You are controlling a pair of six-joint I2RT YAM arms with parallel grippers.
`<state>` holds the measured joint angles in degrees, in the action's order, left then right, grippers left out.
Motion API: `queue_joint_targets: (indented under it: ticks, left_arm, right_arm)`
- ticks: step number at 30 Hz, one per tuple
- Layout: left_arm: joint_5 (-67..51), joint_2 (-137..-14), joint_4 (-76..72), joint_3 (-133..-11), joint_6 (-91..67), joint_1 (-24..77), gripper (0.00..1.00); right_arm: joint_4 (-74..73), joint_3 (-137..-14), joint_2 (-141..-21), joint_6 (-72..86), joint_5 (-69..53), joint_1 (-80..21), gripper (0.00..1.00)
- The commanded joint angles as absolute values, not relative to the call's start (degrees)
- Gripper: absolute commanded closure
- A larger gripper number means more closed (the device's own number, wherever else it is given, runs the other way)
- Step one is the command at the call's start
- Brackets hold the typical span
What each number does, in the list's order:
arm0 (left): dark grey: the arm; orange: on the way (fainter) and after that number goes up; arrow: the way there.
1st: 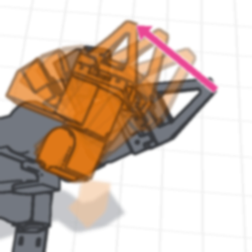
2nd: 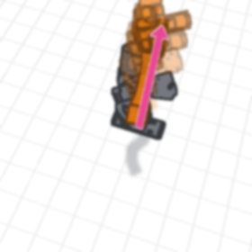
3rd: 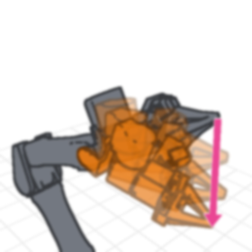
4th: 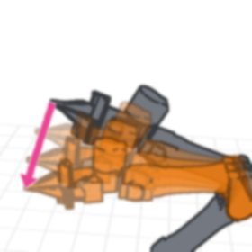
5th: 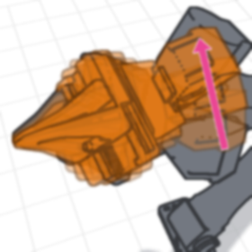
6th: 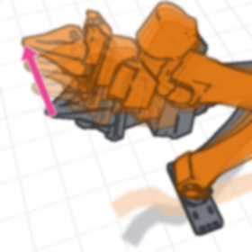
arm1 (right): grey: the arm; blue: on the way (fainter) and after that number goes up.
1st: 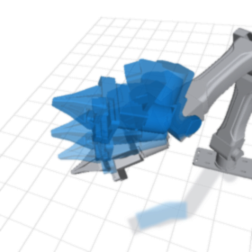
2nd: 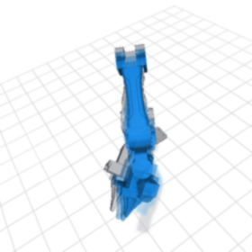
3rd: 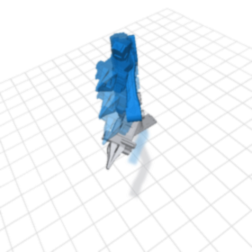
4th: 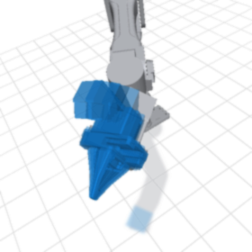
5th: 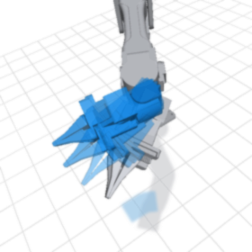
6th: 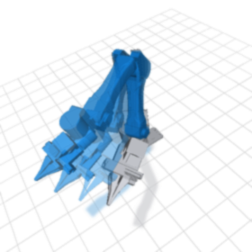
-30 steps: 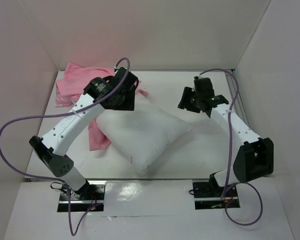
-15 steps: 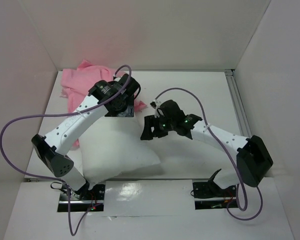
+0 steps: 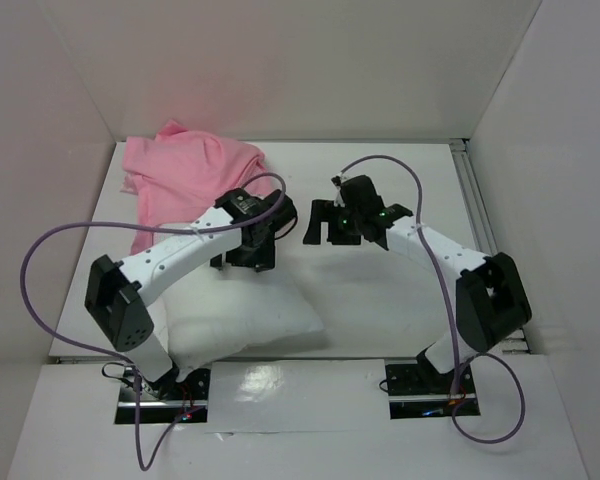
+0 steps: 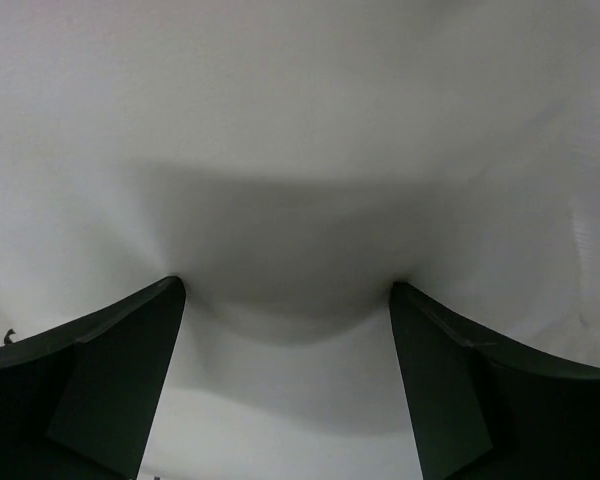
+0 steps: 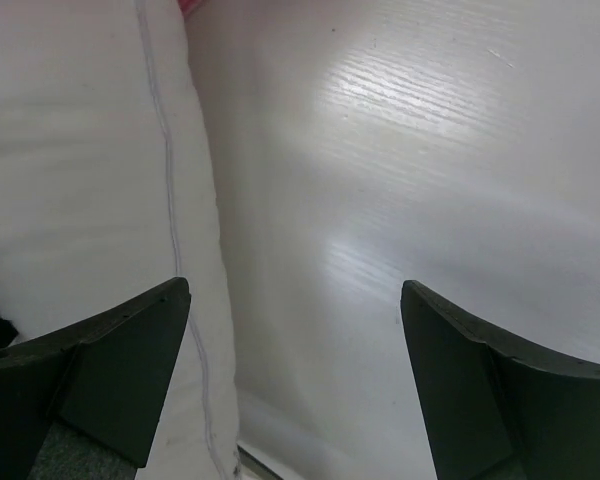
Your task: Put the pillow into the pillowcase
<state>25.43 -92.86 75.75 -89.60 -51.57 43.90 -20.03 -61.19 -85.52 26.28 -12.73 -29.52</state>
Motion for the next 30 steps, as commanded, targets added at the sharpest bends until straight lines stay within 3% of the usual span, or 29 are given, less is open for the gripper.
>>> queue_joint_targets:
  ticks: [1, 2, 3, 4, 12, 30]
  left_arm:
    - [29.6, -99.0, 77.1, -85.6, -55.3, 42.9, 0.05]
    - [29.6, -100.0, 76.2, -84.9, -54.3, 42.1, 0.15]
    - [30.3, -100.0, 76.2, -84.9, -53.4, 40.9, 0.78]
    - [30.9, -100.0, 76.8, -84.9, -53.3, 40.1, 1.0]
    - [26.0, -89.7, 77.3, -97.1, -43.6, 33.0, 1.0]
    - [18.3, -87.5, 78.2, -102.9, -39.3, 29.5, 1.0]
  right_arm:
    - [-18.5, -66.5, -90.6, 26.3, -14.9, -29.4, 0.07]
    - [-17.8, -67.6, -91.9, 25.6, -14.9, -29.4, 0.07]
    - [-17.8, -69.9, -94.7, 24.7, -14.9, -29.4, 0.07]
    - [-17.8, -71.0, -96.2, 24.1, -14.9, -29.4, 0.06]
    - [-13.7, -85.6, -109.2, 16.7, -2.5, -34.1, 0.01]
    - [1.0, -104.6, -131.0, 4.5, -8.8, -34.6, 0.01]
